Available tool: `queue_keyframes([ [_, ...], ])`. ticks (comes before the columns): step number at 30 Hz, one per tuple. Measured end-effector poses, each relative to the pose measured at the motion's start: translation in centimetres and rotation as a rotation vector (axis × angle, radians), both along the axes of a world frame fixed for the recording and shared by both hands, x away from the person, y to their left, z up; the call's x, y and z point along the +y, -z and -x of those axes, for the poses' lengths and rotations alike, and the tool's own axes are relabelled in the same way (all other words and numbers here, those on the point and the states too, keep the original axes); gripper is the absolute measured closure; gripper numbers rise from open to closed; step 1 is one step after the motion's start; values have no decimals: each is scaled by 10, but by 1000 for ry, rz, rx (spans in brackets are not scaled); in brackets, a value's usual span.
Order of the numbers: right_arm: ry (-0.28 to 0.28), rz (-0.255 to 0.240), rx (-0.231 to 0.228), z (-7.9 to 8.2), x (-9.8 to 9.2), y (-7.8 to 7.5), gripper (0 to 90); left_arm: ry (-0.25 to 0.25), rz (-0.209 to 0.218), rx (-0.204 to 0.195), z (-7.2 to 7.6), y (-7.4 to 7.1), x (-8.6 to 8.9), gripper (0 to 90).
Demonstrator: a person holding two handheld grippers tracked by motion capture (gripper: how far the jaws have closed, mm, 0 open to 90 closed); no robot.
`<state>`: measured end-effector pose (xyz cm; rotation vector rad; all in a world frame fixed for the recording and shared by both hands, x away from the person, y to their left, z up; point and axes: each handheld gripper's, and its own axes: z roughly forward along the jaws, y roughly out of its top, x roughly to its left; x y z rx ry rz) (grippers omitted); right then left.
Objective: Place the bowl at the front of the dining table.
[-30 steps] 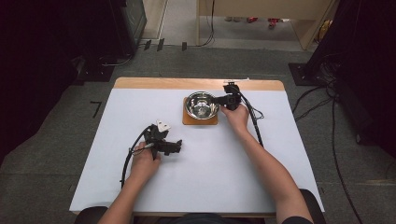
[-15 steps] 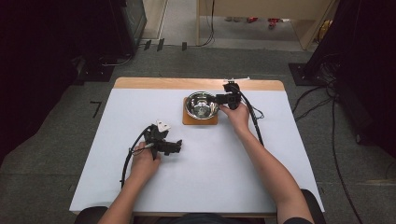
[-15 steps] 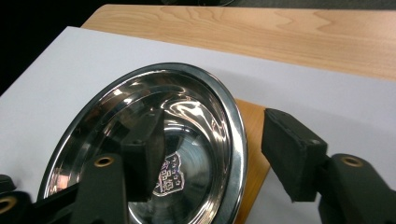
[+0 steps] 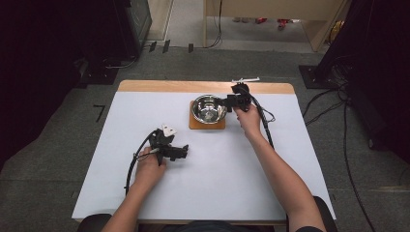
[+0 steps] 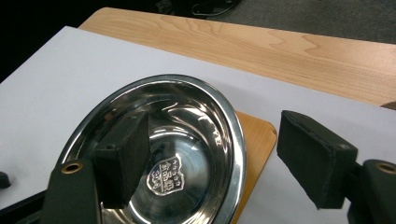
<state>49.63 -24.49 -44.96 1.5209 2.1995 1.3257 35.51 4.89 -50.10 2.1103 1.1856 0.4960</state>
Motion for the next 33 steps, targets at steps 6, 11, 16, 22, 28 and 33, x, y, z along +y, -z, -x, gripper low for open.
queue_keyframes([
  [6, -20, 54, -19, 6, 2, -8, 262, 0, 0, 0, 0, 0, 0, 0],
  [11, -39, 61, -14, 8, 2, -11, 262, 0, 0, 0, 0, 0, 0, 0],
  [16, -52, 79, -3, 13, 1, -14, 262, 1, -1, 1, 0, 0, 0, 0],
  [22, -61, 72, -8, 18, 2, -17, 262, 2, -1, 1, 0, 0, 0, 0],
  [28, -67, 59, -12, 24, 1, -21, 262, 2, -1, 0, 0, 0, 0, 0],
  [33, -65, 49, -17, 31, -3, -26, 262, 2, 0, 1, 0, 0, 0, 0],
])
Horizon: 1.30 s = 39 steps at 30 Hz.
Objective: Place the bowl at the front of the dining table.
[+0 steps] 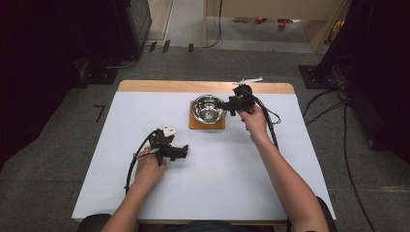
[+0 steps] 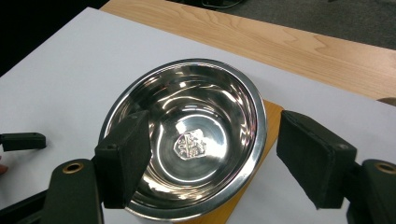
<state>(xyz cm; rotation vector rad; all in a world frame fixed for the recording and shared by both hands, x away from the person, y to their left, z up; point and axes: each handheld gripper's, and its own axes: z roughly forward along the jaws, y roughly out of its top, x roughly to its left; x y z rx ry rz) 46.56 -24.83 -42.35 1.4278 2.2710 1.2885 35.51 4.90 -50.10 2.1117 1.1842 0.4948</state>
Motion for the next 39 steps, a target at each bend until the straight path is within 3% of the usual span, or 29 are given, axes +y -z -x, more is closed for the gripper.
queue_keyframes([
  [27, -37, -10, -17, 28, -5, -16, 262, 0, -1, 0, 0, 0, 0, 0],
  [39, -34, 4, -27, 42, -10, -14, 262, 0, -1, -1, 0, 0, 0, 0],
])
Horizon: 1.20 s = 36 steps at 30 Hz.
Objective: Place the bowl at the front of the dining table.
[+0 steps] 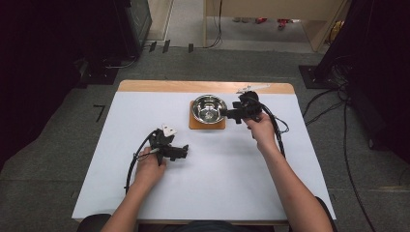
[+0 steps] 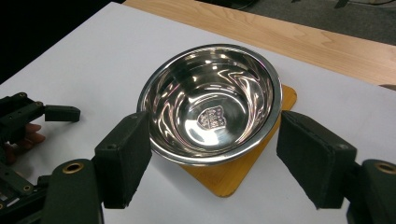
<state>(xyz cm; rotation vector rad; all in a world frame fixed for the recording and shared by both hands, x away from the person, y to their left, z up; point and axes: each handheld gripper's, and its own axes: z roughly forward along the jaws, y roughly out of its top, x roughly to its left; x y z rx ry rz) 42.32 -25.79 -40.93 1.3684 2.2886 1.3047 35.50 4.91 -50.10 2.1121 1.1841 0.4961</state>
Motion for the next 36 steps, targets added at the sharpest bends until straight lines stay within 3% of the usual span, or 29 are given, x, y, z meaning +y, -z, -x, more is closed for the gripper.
queue_keyframes([
  [18, -27, 42, 6, 24, -1, 14, 262, 1, -1, -1, 0, 0, 0, 0],
  [25, -60, 51, 37, 29, -2, 25, 262, 0, 2, 0, 0, 0, 0, 0],
  [36, -64, 69, 62, 39, -5, 41, 262, 0, 2, 0, 0, 0, 0, 0],
])
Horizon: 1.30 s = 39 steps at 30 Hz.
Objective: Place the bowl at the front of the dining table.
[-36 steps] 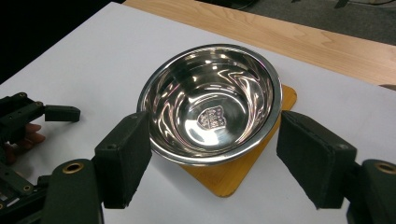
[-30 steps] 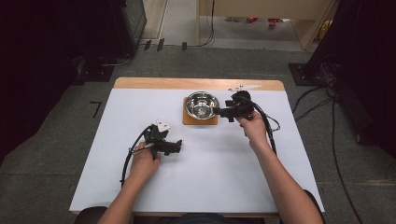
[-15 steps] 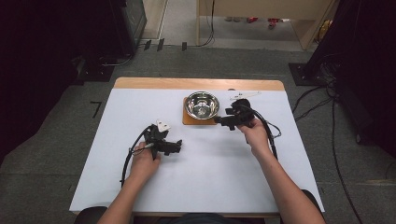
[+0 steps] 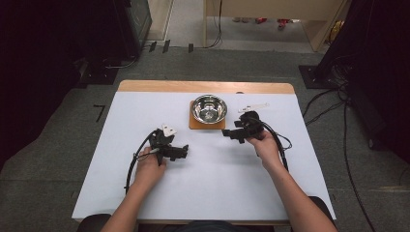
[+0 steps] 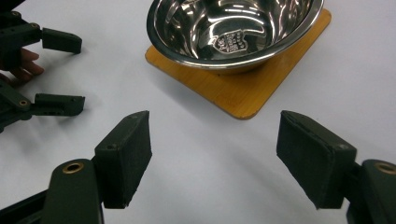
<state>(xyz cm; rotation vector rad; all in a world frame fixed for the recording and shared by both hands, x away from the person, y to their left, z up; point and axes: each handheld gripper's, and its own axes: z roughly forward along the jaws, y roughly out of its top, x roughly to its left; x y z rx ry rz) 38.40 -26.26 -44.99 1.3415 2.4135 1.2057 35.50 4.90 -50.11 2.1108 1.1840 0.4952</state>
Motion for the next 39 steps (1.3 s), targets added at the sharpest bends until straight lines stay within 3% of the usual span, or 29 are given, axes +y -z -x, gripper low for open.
queue_keyframes([
  [26, 17, 102, 32, -3, 3, 36, 262, 0, 0, 0, 0, 0, 0, 0],
  [33, 36, 113, -10, 3, 4, 40, 255, 0, 1, 0, 0, 0, 0, 0],
  [39, 30, 136, -105, 13, 11, 49, 162, 0, 1, -1, 0, 0, 0, 0],
])
